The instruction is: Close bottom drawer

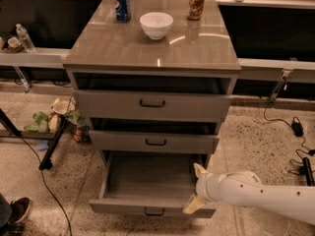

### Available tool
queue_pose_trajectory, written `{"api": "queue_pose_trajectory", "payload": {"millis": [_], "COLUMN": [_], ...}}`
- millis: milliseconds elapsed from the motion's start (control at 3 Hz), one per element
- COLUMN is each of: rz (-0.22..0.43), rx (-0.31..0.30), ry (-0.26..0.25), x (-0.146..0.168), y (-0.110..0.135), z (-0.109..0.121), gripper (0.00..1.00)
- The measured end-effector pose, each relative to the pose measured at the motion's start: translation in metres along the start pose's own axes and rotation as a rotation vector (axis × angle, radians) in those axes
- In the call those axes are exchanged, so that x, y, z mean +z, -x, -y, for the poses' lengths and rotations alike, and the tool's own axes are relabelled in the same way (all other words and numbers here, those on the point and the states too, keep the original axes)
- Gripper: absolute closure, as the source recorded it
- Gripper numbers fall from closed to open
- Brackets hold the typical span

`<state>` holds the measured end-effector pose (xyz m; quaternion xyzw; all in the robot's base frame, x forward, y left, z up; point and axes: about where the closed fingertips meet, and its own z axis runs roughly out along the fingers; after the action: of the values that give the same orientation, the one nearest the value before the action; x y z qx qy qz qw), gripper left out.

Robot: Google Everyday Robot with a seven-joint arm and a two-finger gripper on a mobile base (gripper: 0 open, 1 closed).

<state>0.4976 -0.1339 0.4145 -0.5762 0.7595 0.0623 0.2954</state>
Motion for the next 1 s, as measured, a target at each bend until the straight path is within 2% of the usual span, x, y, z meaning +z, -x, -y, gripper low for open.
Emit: {"api": "queue_pose_trajectory", "payload": {"millis": [333,667,1000], "rz": [0.026,0.023,0.001], "rx": [-0.086,-0.080,-0.032], "ry": [0.011,0.008,-0.018], "x": [0.031,0.035,0.062], "y": [-0.021,-0.025,-0.059], "z": [-0.006,-0.005,0.006], "gripper": [0.00,0.00,0.00]}}
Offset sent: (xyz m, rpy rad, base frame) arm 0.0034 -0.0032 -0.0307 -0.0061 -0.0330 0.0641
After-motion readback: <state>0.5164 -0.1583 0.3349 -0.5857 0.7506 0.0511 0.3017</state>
